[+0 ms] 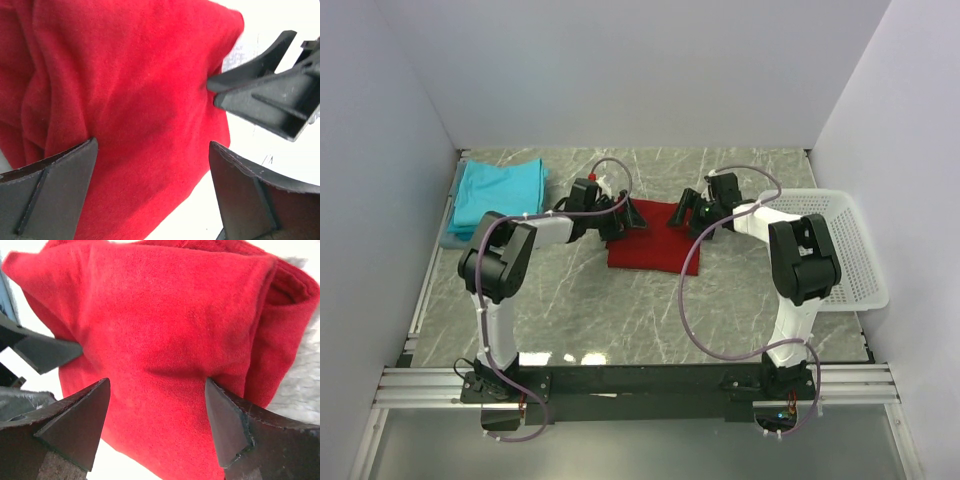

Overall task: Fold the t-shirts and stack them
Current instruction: Fold the tshirt, then neatly place the folded tshirt to the corner

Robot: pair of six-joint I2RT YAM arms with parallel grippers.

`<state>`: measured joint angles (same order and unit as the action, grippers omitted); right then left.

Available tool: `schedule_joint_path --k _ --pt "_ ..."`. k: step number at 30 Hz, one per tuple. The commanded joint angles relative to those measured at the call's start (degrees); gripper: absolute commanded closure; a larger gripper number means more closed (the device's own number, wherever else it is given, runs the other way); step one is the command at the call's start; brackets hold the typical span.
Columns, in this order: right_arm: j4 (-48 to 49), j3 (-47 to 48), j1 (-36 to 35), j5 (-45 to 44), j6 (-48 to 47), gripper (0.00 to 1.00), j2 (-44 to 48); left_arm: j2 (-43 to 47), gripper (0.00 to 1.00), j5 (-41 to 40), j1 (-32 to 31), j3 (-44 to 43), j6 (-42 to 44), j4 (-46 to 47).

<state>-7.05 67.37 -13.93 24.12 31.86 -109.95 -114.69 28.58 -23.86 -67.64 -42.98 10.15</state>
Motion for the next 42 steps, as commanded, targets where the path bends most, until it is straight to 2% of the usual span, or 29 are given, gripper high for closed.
schedule_joint_path --k 1,5,9,12,19,22,26,28,31,36,42 --pt "-0.86 -4.26 -2.84 -1.18 -0.48 0.17 -0.97 3.51 0.01 -1.33 -0.23 6.35 -0.09 -0.31" --pt "-0.77 -8.48 -5.13 -3.9 -1.01 0.17 2.01 8.95 0.01 -3.35 -0.4 15.32 -0.17 1.01" --pt "-0.33 -14.71 -7.42 -6.62 -0.57 0.17 7.36 18.6 0.01 -7.47 -0.84 25.95 -1.05 1.19" --pt "-0.07 -18.05 -10.13 -8.64 0.13 0.17 12.19 25.19 0.0 -11.25 -1.98 29.22 -2.02 -0.83" --pt "-3.58 -15.7 -13.57 -13.48 -0.83 0.16 24.94 38.04 0.01 -22.33 -7.69 27.13 -2.1 -12.95" --pt "-5.08 -14.81 -13.75 -16.64 -1.09 0.15 31.8 44.81 0.01 -27.6 -7.7 25.54 -2.89 -17.61" --pt "-5.87 -18.49 -13.66 -23.39 -0.22 0.14 42.15 50.61 0.01 -35.85 -7.7 23.69 -2.02 -22.01" --pt "-6.4 -20.26 -13.4 -25.6 0.4 0.13 45.51 51.06 0.0 -38.85 -7.26 22.99 0.6 -22.37" --pt "-7.63 -23.51 -12.44 -28.24 0.75 0.12 51.05 47.56 0.01 -36.93 -6.03 20.71 4.39 -22.02" --pt "-12.02 -27.12 -10.15 -32.55 0.93 0.08 58.7 39.48 0.0 -36.76 -5.32 17.89 3.78 -20.7" --pt "-15.44 -30.28 -9.36 -39.85 2.86 0.0 65.38 33.93 0.0 -37.54 -5.23 18.24 3.34 -17.45"
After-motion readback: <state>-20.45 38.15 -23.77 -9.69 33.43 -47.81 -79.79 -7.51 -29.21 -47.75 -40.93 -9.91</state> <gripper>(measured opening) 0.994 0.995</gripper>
